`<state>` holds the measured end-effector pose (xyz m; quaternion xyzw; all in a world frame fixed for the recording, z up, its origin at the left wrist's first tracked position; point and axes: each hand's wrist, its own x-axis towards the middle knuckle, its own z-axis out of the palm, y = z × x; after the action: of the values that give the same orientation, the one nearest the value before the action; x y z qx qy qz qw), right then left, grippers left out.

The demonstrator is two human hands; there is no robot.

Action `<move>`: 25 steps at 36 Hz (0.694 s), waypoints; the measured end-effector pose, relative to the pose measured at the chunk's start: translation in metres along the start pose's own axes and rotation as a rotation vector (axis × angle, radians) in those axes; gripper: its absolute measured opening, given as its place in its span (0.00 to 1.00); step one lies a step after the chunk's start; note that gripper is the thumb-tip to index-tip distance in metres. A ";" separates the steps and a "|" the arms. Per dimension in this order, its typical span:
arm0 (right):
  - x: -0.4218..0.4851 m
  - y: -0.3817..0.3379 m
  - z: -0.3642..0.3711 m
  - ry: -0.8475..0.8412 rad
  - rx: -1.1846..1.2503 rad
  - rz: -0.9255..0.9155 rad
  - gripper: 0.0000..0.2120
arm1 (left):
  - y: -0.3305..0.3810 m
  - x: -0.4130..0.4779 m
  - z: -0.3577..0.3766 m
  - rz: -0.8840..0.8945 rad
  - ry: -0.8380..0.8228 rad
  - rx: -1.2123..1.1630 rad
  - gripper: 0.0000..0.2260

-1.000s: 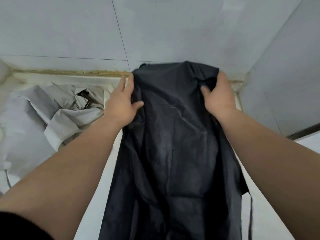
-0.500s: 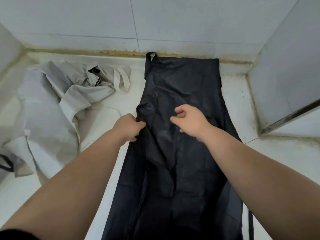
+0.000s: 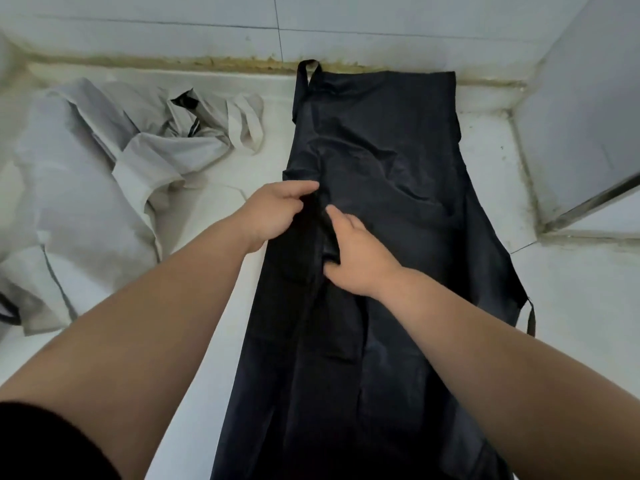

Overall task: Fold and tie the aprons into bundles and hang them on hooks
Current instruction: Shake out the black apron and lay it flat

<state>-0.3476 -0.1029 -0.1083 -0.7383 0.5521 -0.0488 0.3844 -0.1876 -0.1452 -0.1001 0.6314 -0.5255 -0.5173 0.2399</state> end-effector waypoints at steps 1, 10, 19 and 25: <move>0.001 0.002 -0.001 0.094 0.056 0.012 0.35 | -0.001 0.002 -0.001 0.035 -0.010 0.096 0.22; 0.020 0.026 -0.006 0.453 0.464 0.359 0.12 | -0.023 0.027 -0.007 0.198 0.101 0.687 0.20; 0.026 0.018 -0.010 0.624 0.407 0.439 0.13 | -0.014 0.045 -0.034 0.316 0.134 0.966 0.12; 0.033 0.007 -0.019 0.623 0.577 0.555 0.26 | -0.011 0.050 -0.042 0.323 0.099 0.860 0.17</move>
<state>-0.3495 -0.1409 -0.1110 -0.3777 0.7799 -0.3136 0.3884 -0.1494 -0.1974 -0.1150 0.6078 -0.7718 -0.1774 0.0583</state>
